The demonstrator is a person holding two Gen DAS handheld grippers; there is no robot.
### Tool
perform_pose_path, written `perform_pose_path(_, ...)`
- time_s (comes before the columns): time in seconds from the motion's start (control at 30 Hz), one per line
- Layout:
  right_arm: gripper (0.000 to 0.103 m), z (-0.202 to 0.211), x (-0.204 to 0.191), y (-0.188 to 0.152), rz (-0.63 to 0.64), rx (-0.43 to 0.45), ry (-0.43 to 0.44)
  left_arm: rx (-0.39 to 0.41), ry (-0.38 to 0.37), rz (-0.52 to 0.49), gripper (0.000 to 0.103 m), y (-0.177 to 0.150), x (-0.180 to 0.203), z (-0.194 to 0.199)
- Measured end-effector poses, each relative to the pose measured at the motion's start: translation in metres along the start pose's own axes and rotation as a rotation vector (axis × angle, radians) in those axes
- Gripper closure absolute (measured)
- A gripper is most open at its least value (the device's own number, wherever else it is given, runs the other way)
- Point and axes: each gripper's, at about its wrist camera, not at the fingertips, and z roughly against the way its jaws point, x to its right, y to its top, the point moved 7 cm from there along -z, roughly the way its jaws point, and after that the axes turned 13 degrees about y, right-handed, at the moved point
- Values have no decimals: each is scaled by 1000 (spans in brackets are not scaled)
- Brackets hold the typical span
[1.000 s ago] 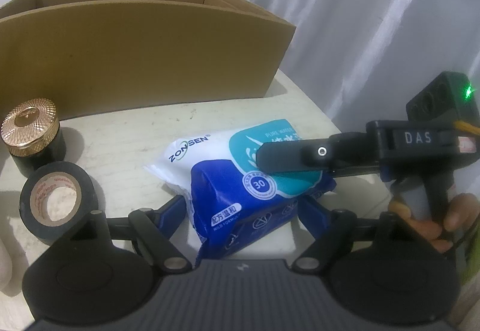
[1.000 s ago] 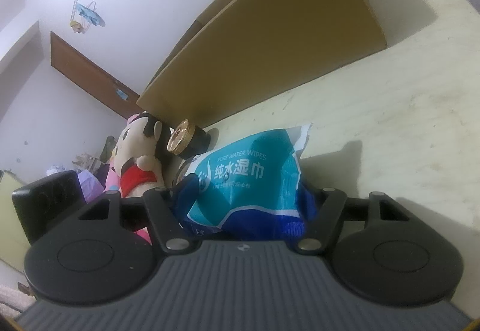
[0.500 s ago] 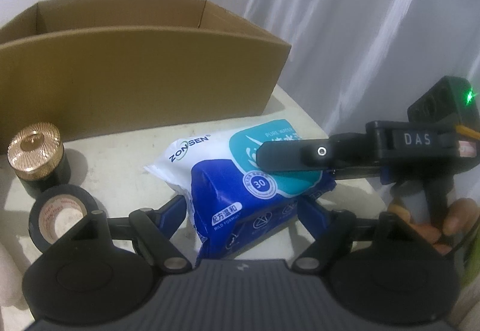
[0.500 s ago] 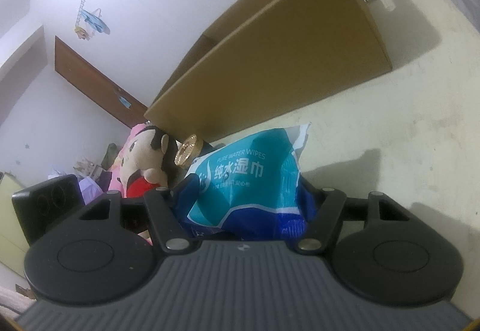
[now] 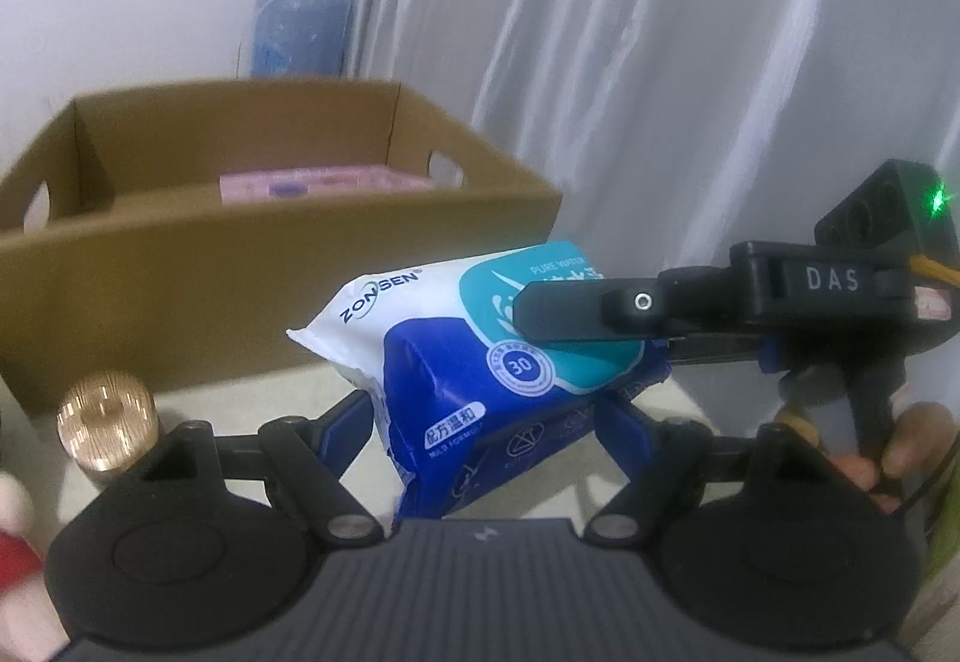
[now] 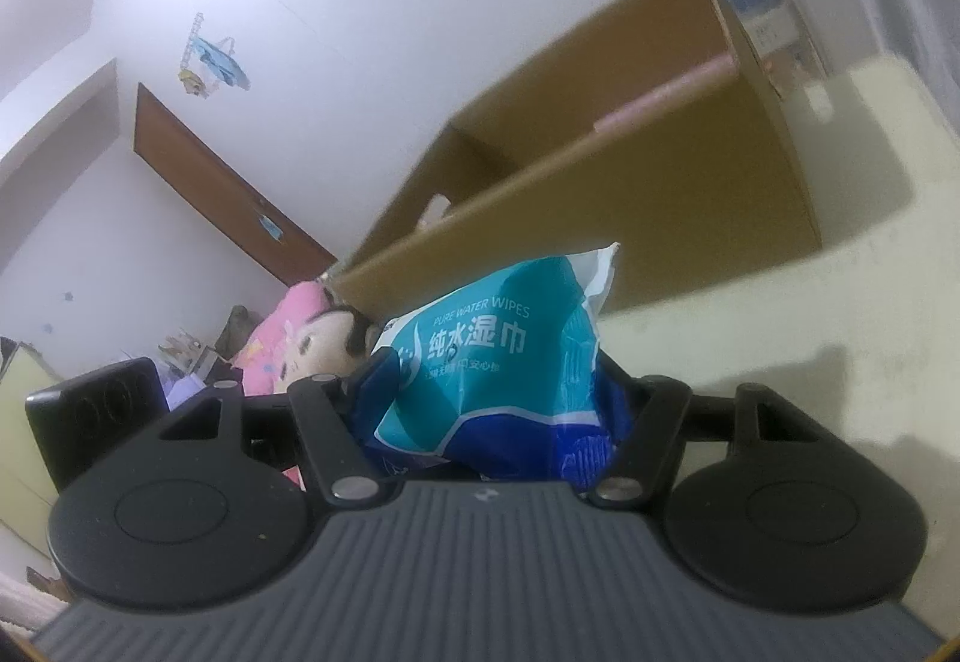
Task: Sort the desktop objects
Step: 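Lift the wet-wipes pack with the right gripper and carry it over the box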
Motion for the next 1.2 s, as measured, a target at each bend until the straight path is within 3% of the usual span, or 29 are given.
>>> perform_pose_path(0.37,37,7,-23,61,77,50,16,85,7,-17,21,64,2,0)
perform_pose_path(0.7,37,-5,-19,113,83,59,14,92,0,-28,21,108,-8,-12)
perform_pose_path(0.9,37,-27,-7,147,71,28,-30,37,-12,-10,21,130,-20,-44)
perform_pose_path(1.2,37,-63,43,170,-36,-64,-106,-134,-51,65,24,139,-46,-106)
